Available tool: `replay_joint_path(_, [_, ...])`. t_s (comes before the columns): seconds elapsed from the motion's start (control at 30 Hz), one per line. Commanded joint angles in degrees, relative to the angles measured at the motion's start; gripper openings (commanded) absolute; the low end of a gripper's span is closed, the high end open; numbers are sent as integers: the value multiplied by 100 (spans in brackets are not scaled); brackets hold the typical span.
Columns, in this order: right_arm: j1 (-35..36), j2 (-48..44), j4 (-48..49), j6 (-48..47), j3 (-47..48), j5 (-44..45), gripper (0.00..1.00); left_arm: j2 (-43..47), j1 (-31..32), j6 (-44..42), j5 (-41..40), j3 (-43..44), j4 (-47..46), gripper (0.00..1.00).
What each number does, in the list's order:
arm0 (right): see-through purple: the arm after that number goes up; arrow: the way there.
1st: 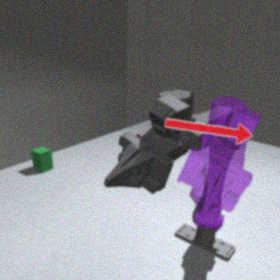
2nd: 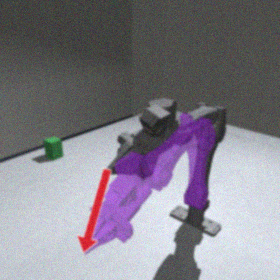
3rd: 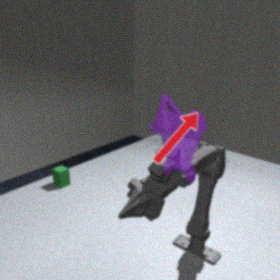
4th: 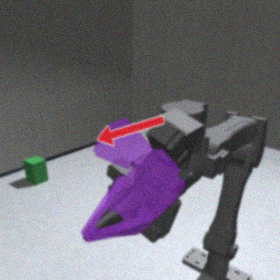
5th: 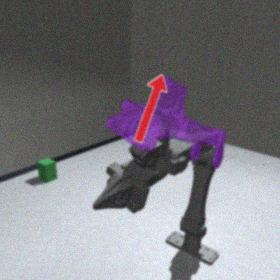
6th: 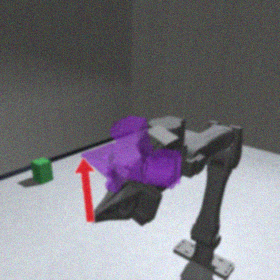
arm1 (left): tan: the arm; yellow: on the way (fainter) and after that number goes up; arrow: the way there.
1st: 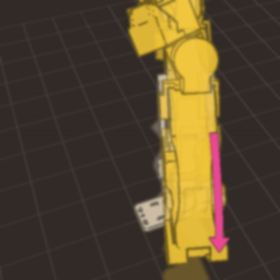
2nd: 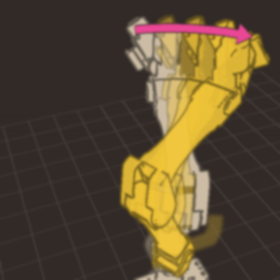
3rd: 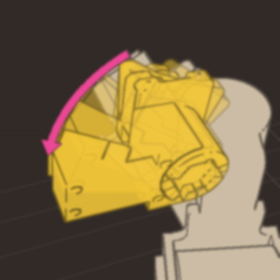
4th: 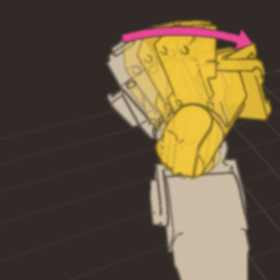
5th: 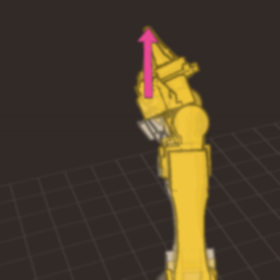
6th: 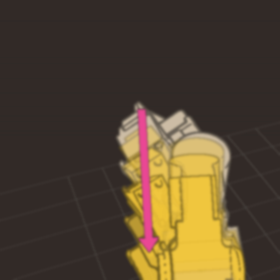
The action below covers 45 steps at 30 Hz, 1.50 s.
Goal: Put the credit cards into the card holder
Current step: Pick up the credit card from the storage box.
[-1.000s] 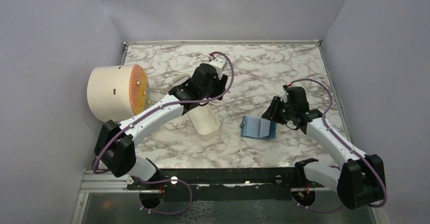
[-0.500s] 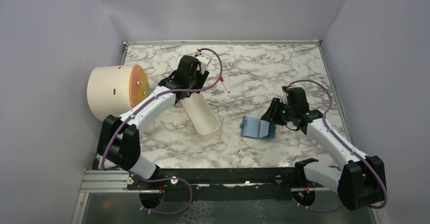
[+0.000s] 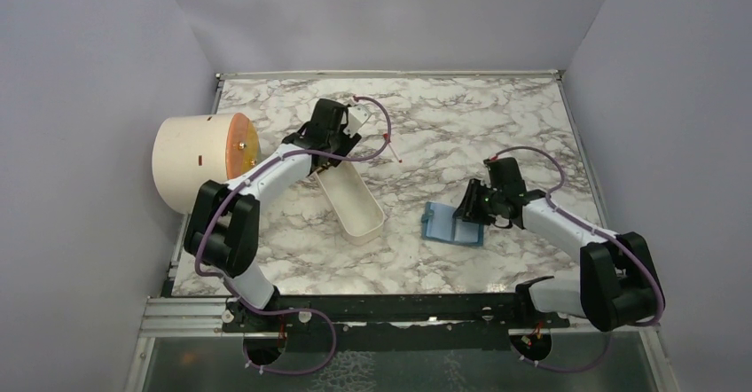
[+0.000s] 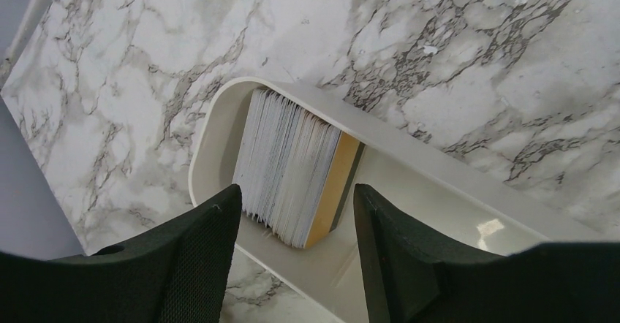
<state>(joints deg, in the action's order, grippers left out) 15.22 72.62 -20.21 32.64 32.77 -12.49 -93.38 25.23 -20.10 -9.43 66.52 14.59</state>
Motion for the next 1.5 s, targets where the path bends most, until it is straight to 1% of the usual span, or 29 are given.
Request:
replay_joint_path(0.0, [133, 212, 689, -119, -6, 67, 34, -181, -129, -465, 156, 104, -129, 60])
replay_joint_path(0.33, [223, 945, 1458, -336, 78, -203, 28, -373, -202, -635, 139, 140, -140, 60])
replay_joint_path(0.43, [259, 1080, 1674, -455, 126, -329, 26, -554, -212, -732, 105, 175, -130, 60])
replay_joint_path(0.57, [302, 1190, 1629, -553, 267, -385, 26, -648, -220, -825, 88, 208, -130, 60])
replay_joint_path(0.67, [321, 1022, 1399, -576, 328, -395, 29, -747, -219, -855, 56, 245, -112, 60])
replay_joint_path(0.8, [328, 510, 1024, -598, 372, -344, 35, -873, -220, -862, -61, 303, -123, 60])
replay_joint_path(0.97, [332, -82, 520, -647, 483, -332, 40, -1050, -220, -904, -164, 405, -132, 59])
replay_joint_path(1.03, [332, -289, 327, -662, 526, -324, 41, -1080, -217, -929, -184, 408, -138, 59])
replay_joint_path(1.23, [332, -697, 0, -658, 632, -368, 41, -1059, -178, -970, -393, 427, -141, 52])
replay_joint_path(1.47, [331, -870, -143, -651, 677, -392, 41, -931, -107, -1040, -598, 392, -206, 51])
